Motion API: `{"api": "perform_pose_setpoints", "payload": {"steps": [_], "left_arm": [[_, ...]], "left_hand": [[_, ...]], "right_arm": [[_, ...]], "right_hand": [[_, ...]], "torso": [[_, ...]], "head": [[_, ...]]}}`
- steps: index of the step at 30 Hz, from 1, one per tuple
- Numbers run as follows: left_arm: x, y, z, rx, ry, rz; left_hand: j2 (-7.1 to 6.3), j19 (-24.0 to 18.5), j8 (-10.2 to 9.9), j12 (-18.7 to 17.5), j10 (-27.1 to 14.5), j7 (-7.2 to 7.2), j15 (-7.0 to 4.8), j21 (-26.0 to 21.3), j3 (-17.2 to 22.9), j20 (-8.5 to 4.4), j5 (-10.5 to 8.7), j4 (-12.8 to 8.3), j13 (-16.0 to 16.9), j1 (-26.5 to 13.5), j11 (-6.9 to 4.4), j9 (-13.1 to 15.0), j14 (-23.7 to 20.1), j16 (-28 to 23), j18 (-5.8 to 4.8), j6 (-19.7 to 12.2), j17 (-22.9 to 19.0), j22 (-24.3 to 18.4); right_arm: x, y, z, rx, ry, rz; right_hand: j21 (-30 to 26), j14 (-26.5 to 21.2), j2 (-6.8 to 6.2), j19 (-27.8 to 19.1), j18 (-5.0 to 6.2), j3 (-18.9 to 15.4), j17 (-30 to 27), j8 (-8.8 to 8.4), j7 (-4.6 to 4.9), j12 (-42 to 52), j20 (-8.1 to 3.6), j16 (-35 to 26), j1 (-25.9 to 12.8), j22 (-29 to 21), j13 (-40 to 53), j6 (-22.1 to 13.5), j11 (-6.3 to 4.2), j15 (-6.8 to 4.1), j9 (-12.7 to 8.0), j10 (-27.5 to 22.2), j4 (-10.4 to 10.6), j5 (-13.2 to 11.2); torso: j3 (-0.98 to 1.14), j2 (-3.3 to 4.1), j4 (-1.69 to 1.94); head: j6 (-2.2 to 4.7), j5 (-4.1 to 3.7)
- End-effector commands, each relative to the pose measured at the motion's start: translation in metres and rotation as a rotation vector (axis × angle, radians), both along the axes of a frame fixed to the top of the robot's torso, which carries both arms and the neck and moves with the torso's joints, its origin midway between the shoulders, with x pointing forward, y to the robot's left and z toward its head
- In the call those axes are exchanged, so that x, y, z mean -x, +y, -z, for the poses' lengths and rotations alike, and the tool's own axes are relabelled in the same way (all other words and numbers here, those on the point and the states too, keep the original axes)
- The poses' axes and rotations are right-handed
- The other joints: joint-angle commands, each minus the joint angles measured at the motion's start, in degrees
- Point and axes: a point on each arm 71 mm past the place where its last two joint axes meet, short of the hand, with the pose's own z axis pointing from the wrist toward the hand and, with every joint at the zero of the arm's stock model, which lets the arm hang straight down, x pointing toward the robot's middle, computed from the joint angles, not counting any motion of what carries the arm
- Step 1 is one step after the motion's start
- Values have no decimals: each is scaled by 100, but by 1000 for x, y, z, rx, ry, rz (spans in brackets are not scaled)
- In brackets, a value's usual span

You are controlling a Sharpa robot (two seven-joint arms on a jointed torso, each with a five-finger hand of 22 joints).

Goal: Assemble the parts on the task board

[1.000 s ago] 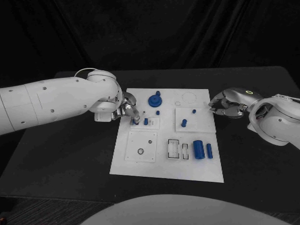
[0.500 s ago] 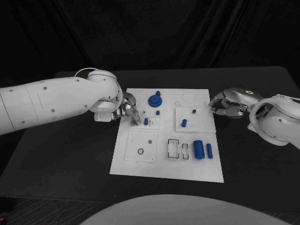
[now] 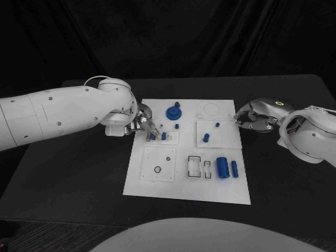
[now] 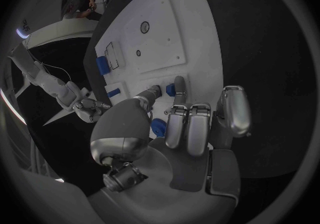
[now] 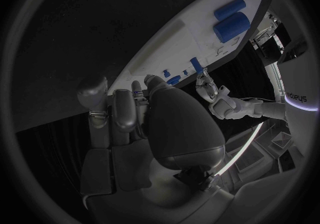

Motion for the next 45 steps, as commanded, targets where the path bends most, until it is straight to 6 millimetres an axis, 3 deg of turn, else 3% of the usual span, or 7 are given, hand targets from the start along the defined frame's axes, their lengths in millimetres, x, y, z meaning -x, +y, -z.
{"api": "perform_pose_setpoints", "payload": {"steps": [1, 8, 14, 18, 32, 39, 45], "left_arm": [[0, 2, 2, -4, 5, -6], [-1, 4, 1, 22, -18, -22], [-3, 7, -2, 66, -60, -45], [-4, 10, -3, 95, -86, -58], [13, 19, -23, 288, -328, -65], [26, 25, -27, 279, -415, -41], [35, 28, -16, 243, -477, -46]], "left_hand": [[19, -4, 29, 20, 600, 32, 40, -34, -119, 37, -43, 83, 1507, -61, 42, 46, 615, 15, 28, -7, 1508, 948], [77, 7, 110, 20, 600, 21, 34, -19, -324, 34, -53, 284, 1507, -130, 34, 139, 615, 15, 25, 1, 1508, 953], [269, 81, 450, 20, 600, -32, -5, 67, -752, 12, -11, 874, 1507, -231, -6, 486, 615, 15, 5, 37, 1508, 980], [400, 101, 659, 20, 600, -64, -26, 91, -934, -20, 351, 1092, 1507, -58, -37, 710, 615, 15, 3, -12, 1508, 986], [268, 89, 446, 20, 600, -13, 3, 83, -1184, 4, 1954, 887, 1507, 1081, 2, 503, 615, 15, 5, -290, 1508, 981], [225, 106, 518, 20, 600, -69, -34, 96, -1085, -24, 2211, 676, 1507, 1413, -46, 512, 615, 15, 5, -247, 1508, 983], [187, 162, 631, 20, 600, -104, -58, 153, -1089, -44, 2198, 696, 1507, 1460, -74, 566, 615, 15, -9, -153, 1508, 1002]], "right_arm": [[0, -1, 1, 2, 0, 12], [0, -1, 1, 2, 0, 13], [0, -2, 1, 2, -1, 14], [0, -2, 1, 2, -1, 15], [1, -5, 1, 4, 3, 20], [2, -6, 1, 4, 3, 22], [2, -6, 1, 3, 1, 24]], "right_hand": [[-16, -7, -5, -45, 64, 30, 4, -17, 5, -21, 5, -15, 38, 639, -555, 19, -13, -14, -6, -4, -11, 19], [-22, -9, -11, -45, 64, 34, -4, -16, 6, -23, 6, -23, 39, 639, -558, 25, -12, -13, -7, -6, -9, 17], [-22, -9, -11, -45, 64, 34, -4, -16, 6, -23, 6, -23, 39, 639, -558, 25, -12, -13, -7, -6, -9, 17], [-26, -10, -10, -46, 64, 40, -7, -16, 5, -24, 6, -25, 42, 638, -560, 28, -12, -12, -8, -7, -9, 18], [-37, -12, -11, -48, 66, 44, -17, -17, 5, -33, 7, -35, 45, 636, -571, 26, -12, -12, -9, -15, -10, 18], [-37, -12, -11, -48, 66, 44, -17, -17, 5, -33, 7, -35, 45, 636, -571, 26, -12, -12, -9, -15, -10, 18], [-37, -12, -11, -48, 66, 44, -17, -17, 5, -33, 7, -35, 45, 636, -571, 26, -12, -12, -9, -15, -10, 18]], "torso": [[-1, 2, 0], [-1, 3, 0], [-1, 3, 2], [1, 1, 2], [0, 5, 3], [-2, 8, 1], [-1, 3, 2]], "head": [[-1, 4], [-1, 0], [-1, -6], [-1, -3], [-1, -23], [-1, 29], [-1, 29]]}}
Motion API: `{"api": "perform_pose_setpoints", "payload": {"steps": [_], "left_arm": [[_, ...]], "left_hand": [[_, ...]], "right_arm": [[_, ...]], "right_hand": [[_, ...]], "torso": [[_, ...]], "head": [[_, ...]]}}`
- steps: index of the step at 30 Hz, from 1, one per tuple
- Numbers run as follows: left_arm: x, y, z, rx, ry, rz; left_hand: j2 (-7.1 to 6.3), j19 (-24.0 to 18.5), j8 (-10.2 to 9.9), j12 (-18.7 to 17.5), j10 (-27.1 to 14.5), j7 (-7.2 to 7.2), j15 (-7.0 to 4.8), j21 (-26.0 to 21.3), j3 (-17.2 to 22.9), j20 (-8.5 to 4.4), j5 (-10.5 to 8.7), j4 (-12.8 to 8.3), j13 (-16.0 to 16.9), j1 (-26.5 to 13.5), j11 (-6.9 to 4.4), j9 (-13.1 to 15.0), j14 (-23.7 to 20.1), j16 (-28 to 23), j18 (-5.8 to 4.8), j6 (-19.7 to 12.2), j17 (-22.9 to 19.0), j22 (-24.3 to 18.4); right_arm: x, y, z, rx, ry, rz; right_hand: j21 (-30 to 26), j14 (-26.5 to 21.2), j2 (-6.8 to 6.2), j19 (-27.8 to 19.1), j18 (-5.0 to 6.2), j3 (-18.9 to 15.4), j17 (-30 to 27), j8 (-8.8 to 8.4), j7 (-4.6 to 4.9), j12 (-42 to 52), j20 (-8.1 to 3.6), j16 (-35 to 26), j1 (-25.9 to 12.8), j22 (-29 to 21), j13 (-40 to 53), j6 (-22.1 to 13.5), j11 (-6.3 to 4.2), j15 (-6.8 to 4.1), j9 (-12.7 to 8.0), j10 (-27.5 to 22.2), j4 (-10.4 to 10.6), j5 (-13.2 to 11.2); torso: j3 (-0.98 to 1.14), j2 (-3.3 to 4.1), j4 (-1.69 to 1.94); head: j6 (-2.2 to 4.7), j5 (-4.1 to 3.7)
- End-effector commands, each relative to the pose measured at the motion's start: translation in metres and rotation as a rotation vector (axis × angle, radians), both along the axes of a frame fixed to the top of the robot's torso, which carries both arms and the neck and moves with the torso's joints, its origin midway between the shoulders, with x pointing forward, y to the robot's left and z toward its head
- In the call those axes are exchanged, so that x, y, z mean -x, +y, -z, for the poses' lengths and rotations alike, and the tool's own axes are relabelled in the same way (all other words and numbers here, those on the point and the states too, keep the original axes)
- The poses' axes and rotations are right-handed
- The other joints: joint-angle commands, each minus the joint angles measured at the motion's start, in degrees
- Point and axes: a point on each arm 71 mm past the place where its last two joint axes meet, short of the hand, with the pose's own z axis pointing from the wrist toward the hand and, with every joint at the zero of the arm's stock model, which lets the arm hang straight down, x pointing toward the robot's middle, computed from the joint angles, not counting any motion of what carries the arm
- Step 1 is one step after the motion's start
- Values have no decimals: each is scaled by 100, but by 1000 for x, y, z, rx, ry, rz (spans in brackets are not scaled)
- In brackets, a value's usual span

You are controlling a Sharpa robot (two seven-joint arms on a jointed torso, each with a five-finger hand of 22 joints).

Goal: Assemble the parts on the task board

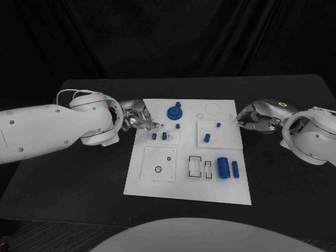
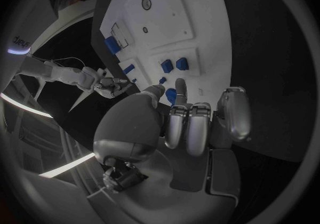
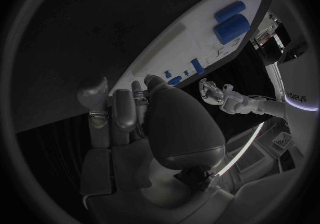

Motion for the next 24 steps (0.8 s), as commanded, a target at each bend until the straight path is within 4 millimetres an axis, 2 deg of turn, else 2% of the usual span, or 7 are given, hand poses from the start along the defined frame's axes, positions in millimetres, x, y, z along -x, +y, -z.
{"api": "perform_pose_setpoints", "payload": {"steps": [1, 6, 8, 16, 24], "left_arm": [[1, -1, -1, -11, -119, -7], [5, -1, 6, -30, -138, -11], [6, -1, 9, -42, -145, -8], [11, -1, 17, -61, -138, -4], [13, -4, 20, -63, -130, 9]], "left_hand": [[11, 58, 59, 20, 598, -7, -42, 47, 3, 0, -3, -10, 1507, 61, -39, 40, 594, 15, -14, 57, 1509, 1007], [-18, 95, 149, 20, 598, -27, -65, 82, -21, -21, -65, 44, 1507, 55, -61, 105, 594, 15, -22, 83, 1509, 1019], [-37, 102, 227, 20, 598, -42, -81, 81, -56, -38, -204, 104, 1507, 40, -76, 167, 594, 15, -22, 90, 1509, 1017], [-48, 116, 338, 20, 598, -53, -97, 84, -138, -60, -454, 239, 1507, -6, -89, 262, 594, 15, -25, 85, 1509, 1019], [-49, 112, 357, 20, 598, -50, -98, 75, -174, -63, -496, 296, 1507, -41, -88, 277, 594, 15, -23, 82, 1509, 1016]], "right_arm": [[1, -2, 0, 1, -2, 16], [2, -3, 0, 0, -3, 19], [2, -4, 0, 0, -3, 21], [2, -5, 0, 0, -5, 23], [2, -5, 0, 0, -6, 23]], "right_hand": [[-37, -12, 1, -48, 66, 28, -5, -17, 5, -29, 7, -35, 56, 639, -571, 26, -13, -12, -5, -14, 7, 18], [-37, -12, 1, -48, 66, 28, -5, -17, 5, -29, 7, -35, 56, 639, -571, 26, -13, -12, -5, -14, 7, 18], [-36, -12, -4, -47, 66, 31, -1, -20, 6, -27, 7, -32, 56, 640, -567, 25, -12, -12, -8, -12, 9, 16], [-36, -12, -4, -47, 66, 31, -1, -20, 6, -27, 7, -32, 56, 640, -567, 25, -12, -12, -8, -12, 9, 16], [-37, -11, -5, -47, 66, 34, 1, -19, 6, -24, 8, -29, 56, 640, -564, 27, -12, -12, -8, -9, 11, 16]], "torso": [[1, -4, 5], [6, -5, 6], [4, -11, 12], [-2, -9, -5], [8, -10, -5]], "head": [[-1, -18], [-1, -39], [-1, -40], [-1, -12], [-1, 1]]}}
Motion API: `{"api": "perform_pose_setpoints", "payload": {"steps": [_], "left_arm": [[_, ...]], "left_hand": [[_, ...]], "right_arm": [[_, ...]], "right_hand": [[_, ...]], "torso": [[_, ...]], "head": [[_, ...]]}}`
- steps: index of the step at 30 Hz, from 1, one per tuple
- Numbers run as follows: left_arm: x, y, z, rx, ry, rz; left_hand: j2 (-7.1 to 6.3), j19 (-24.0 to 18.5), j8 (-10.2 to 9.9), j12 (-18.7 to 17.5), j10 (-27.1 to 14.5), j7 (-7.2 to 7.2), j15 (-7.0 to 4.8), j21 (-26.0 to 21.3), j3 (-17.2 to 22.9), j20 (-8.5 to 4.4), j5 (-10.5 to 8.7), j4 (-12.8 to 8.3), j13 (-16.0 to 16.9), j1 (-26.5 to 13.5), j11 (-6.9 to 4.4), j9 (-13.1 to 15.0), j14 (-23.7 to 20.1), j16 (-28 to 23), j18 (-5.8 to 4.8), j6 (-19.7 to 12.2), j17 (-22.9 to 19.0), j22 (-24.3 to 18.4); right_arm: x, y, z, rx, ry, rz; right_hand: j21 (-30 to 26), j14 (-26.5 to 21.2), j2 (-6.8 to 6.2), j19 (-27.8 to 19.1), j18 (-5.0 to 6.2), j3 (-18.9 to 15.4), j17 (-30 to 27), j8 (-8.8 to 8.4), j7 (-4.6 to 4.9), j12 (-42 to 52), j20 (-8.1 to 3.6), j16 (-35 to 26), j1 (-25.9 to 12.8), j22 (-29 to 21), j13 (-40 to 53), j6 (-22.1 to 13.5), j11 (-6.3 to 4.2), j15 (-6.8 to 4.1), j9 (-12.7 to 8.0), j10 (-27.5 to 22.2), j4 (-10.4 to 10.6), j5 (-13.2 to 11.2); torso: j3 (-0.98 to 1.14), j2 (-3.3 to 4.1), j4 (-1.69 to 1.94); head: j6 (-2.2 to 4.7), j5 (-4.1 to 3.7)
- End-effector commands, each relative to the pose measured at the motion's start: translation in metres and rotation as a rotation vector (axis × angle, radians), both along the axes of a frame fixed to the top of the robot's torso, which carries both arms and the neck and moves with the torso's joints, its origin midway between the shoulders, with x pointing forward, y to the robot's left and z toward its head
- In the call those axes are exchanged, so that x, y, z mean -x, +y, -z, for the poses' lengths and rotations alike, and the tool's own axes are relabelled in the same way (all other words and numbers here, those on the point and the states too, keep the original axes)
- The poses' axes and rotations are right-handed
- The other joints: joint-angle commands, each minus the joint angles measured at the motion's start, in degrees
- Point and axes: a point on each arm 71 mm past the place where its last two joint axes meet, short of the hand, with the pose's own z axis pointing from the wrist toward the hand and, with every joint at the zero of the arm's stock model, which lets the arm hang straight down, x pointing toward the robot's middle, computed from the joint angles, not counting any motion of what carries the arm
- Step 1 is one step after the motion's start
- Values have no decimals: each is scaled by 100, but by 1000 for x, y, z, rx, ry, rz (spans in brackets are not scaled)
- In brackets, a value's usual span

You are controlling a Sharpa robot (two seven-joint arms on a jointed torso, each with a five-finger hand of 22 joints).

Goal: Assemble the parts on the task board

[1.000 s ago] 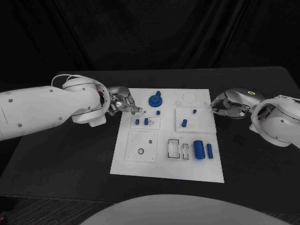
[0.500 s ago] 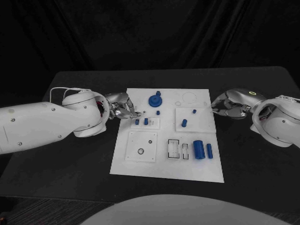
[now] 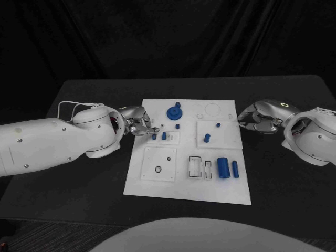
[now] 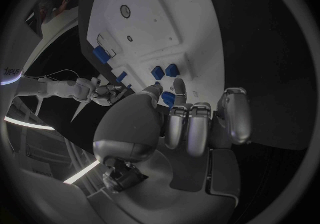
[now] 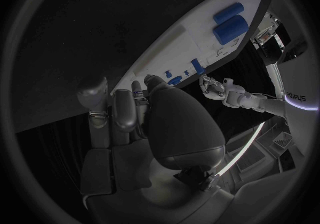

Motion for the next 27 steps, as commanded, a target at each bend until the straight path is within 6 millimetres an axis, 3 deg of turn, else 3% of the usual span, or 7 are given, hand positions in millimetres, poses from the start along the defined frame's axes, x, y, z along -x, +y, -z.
{"api": "perform_pose_setpoints", "payload": {"steps": [1, 7, 17, 27], "left_arm": [[1, -3, 0, -1, -16, 13], [3, -4, 2, -12, 0, 22], [6, -7, 5, -28, 27, 34], [8, -8, 10, -41, 51, 41]], "left_hand": [[-42, 39, 39, 20, 597, 5, -36, 11, -1, -10, -35, 45, 1507, -42, -47, 10, 616, 15, -21, 14, 1509, 1014], [-30, 31, 56, 20, 597, 5, -34, -2, -37, -11, -62, 99, 1507, -86, -46, 19, 616, 15, -19, 25, 1509, 1010], [-6, 19, 67, 20, 597, -1, -34, -18, -42, -11, -34, 111, 1507, -99, -49, 21, 616, 15, -15, 43, 1509, 1004], [11, 7, 83, 20, 597, -23, -46, -40, -42, -19, 195, 88, 1507, -44, -66, 26, 616, 15, -11, 53, 1509, 999]], "right_arm": [[0, -1, 0, 0, -6, 16], [0, -1, 0, 0, -6, 16], [0, 1, 1, -2, -6, 11], [0, 0, 1, -1, -6, 12]], "right_hand": [[-37, -11, -12, -47, 66, 34, 1, -19, 6, -11, 8, -30, 50, 636, -564, 27, -21, -11, -9, -1, 11, 16], [-37, -11, -12, -47, 66, 34, 1, -19, 6, -11, 8, -30, 50, 636, -564, 27, -21, -11, -9, -1, 11, 16], [-37, -11, -12, -47, 66, 34, 1, -19, 6, -11, 8, -30, 50, 636, -564, 27, -21, -11, -9, -1, 11, 16], [-37, -11, -12, -47, 66, 34, 1, -19, 6, -11, 8, -30, 50, 636, -564, 27, -21, -11, -9, -1, 11, 16]], "torso": [[5, -1, 5], [-1, 0, 18], [-7, -1, 5], [0, 2, 7]], "head": [[-1, -5], [-1, -7], [-1, -4], [-1, -9]]}}
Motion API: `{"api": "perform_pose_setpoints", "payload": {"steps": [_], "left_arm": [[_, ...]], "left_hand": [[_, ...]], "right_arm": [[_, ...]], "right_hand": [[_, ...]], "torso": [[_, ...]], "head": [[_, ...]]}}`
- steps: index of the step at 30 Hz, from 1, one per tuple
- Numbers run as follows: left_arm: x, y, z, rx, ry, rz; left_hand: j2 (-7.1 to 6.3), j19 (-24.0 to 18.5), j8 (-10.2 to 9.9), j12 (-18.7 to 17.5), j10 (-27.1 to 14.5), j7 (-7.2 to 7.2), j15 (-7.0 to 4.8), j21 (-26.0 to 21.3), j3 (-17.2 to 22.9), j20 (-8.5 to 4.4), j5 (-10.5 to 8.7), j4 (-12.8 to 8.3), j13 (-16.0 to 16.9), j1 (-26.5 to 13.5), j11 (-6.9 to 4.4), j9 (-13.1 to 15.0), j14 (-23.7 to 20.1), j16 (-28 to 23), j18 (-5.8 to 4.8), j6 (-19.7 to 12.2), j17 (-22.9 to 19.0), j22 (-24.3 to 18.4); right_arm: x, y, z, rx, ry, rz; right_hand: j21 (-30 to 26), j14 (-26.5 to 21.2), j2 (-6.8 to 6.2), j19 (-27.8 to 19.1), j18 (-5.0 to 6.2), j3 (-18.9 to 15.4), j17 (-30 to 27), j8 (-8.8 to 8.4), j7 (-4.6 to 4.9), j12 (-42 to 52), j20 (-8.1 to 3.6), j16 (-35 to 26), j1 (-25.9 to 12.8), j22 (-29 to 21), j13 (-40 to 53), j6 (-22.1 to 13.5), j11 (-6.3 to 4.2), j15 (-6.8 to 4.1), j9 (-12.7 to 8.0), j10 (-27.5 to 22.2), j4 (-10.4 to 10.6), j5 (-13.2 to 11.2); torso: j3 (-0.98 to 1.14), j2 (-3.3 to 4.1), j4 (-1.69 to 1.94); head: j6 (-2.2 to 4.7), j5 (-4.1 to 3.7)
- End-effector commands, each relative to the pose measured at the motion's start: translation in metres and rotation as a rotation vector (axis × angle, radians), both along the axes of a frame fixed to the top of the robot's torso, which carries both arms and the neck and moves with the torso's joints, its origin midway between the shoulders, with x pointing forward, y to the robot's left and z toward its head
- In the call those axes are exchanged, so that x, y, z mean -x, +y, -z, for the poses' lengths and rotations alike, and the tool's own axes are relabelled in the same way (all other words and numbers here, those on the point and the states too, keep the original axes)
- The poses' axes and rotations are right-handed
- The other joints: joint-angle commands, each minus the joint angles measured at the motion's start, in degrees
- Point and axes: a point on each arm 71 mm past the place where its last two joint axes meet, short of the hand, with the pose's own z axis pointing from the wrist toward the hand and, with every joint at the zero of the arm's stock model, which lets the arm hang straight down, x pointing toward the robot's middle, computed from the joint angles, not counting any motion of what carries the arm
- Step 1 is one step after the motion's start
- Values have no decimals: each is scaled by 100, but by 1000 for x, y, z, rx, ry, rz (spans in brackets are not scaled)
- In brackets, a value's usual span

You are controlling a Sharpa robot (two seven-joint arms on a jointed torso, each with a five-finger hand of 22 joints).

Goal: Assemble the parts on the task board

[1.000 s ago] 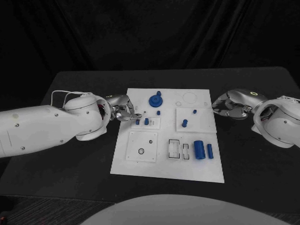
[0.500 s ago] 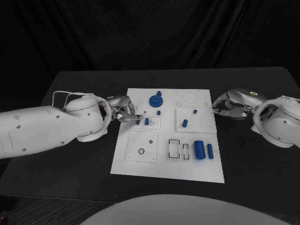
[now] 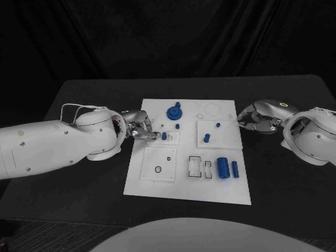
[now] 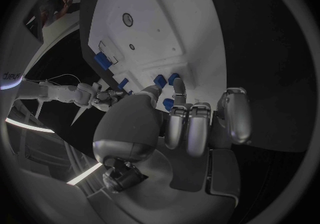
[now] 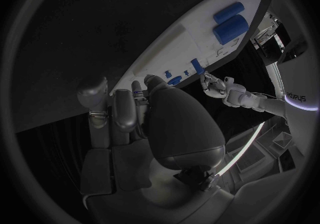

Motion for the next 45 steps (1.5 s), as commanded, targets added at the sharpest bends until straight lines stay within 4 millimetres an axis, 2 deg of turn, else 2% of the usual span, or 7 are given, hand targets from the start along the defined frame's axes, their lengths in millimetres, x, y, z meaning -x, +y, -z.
{"api": "perform_pose_setpoints", "payload": {"steps": [1, 11, 26, 31, 38, 41, 45], "left_arm": [[2, -2, 4, -15, 24, 15], [3, -4, 11, -27, 47, 18], [1, -6, 14, -28, 46, 14], [1, -6, 14, -24, 43, 14], [0, -7, 14, -22, 42, 19], [0, -8, 14, -21, 42, 20], [0, -8, 15, -22, 43, 21]], "left_hand": [[20, 9, 29, 20, 596, -3, -27, -39, -2, -20, 47, 17, 1507, 34, -28, 6, 595, 15, -11, 33, 1509, 1000], [30, -4, 31, 20, 596, -8, -32, -57, 7, -24, 148, 19, 1507, 56, -33, 6, 595, 15, -7, 31, 1509, 994], [-10, -4, 38, 20, 596, -44, -65, -74, 220, -57, 962, -49, 1507, 330, -69, 15, 595, 15, -8, -3, 1509, 995], [32, -2, 38, 20, 596, -50, -71, -74, 336, -63, 1111, -38, 1507, 376, -76, 15, 595, 15, -8, -12, 1509, 996], [77, -8, 42, 20, 596, -49, -74, -85, 529, -68, 1178, 3, 1507, 382, -78, 19, 595, 15, -6, -22, 1509, 993], [69, -10, 58, 20, 596, -44, -73, -88, 692, -70, 1368, 30, 1507, 325, -75, 32, 595, 15, -6, -22, 1509, 993], [36, -14, 72, 20, 596, -42, -70, -95, 813, -70, 1495, 32, 1507, 266, -75, 44, 595, 15, -5, -23, 1509, 991]], "right_arm": [[0, -1, 0, -1, -6, 13], [0, -1, 0, -1, -7, 13], [0, 0, 1, 0, -4, 12], [0, 0, 1, 0, -3, 10], [0, 0, 1, 3, 1, 10], [0, 0, 1, 3, 2, 10], [0, 0, 1, 4, 3, 10]], "right_hand": [[-37, -11, -10, -47, 66, 34, 0, -19, 6, -29, 8, -30, 51, 637, -564, 28, -21, -12, -9, 0, 11, 16], [-39, -10, -11, -45, 66, 45, 0, -16, 7, -31, 8, -29, 57, 638, -568, 38, -21, -12, -10, -2, 11, 16], [-39, -10, -11, -45, 66, 45, 0, -16, 7, -31, 8, -29, 57, 638, -568, 38, -21, -12, -10, -2, 11, 16], [-39, -10, -11, -45, 66, 45, 0, -16, 7, -31, 8, -29, 57, 638, -568, 38, -21, -12, -10, -2, 11, 16], [-48, -13, -10, -47, 67, 54, -10, -14, 7, -32, 9, -39, 61, 636, -569, 45, -21, -11, -11, -2, 12, 16], [-43, -12, -9, -45, 66, 55, -9, -13, 7, -33, 9, -38, 61, 638, -571, 48, -21, -11, -11, -4, 12, 16], [-43, -12, -9, -45, 66, 55, -9, -13, 7, -33, 9, -38, 61, 638, -571, 48, -21, -11, -11, -4, 12, 16]], "torso": [[3, 4, -2], [1, -2, -9], [4, 3, -8], [0, 6, -8], [2, 9, -4], [2, 9, -1], [3, 8, -5]], "head": [[-1, 6], [-1, 9], [-1, 12], [-1, 19], [-1, 15], [-1, 14], [-1, 16]]}}
